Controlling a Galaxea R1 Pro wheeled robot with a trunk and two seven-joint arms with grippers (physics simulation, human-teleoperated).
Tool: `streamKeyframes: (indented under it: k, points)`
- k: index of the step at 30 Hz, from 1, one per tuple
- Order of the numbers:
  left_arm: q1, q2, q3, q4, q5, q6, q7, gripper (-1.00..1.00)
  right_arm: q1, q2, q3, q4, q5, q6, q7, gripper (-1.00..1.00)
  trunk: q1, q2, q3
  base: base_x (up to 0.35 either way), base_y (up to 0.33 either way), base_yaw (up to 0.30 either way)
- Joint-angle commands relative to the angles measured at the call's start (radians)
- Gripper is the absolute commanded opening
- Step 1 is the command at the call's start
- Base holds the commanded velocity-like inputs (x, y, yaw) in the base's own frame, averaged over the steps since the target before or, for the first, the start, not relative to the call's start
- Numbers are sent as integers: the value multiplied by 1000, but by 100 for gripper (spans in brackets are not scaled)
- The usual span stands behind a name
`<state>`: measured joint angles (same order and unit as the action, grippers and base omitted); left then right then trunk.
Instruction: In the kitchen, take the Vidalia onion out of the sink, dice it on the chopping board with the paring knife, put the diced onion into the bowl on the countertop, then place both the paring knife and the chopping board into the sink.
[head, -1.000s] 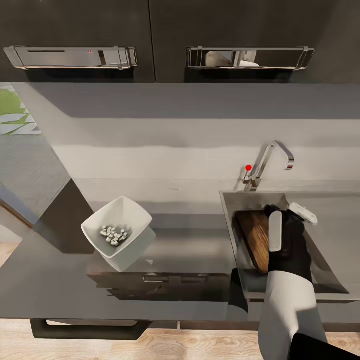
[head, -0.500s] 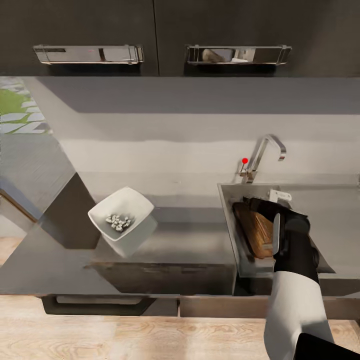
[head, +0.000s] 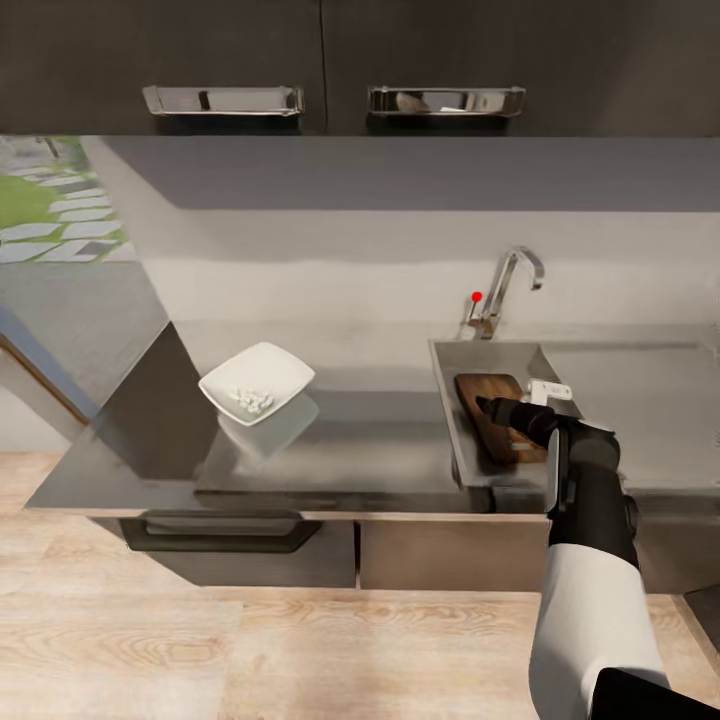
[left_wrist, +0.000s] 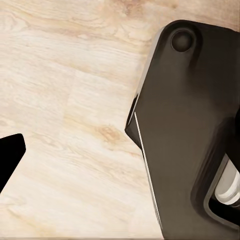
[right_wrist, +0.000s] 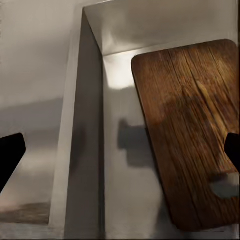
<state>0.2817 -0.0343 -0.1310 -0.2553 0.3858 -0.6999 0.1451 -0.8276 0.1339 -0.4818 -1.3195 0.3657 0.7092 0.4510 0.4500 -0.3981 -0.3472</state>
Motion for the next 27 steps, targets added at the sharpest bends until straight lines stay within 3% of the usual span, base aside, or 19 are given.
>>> streamKeyframes:
  k: [1, 27]
  points:
    - [1, 1, -9, -2, 2, -1, 10, 100, -1, 1, -3, -1, 10, 3, 10, 100, 0, -2, -2, -341, 0, 0]
    - [1, 0, -9, -2, 2, -1, 10, 100, 6, 1, -2, -1, 10, 1, 11, 100, 0, -2, -2, -341, 0, 0]
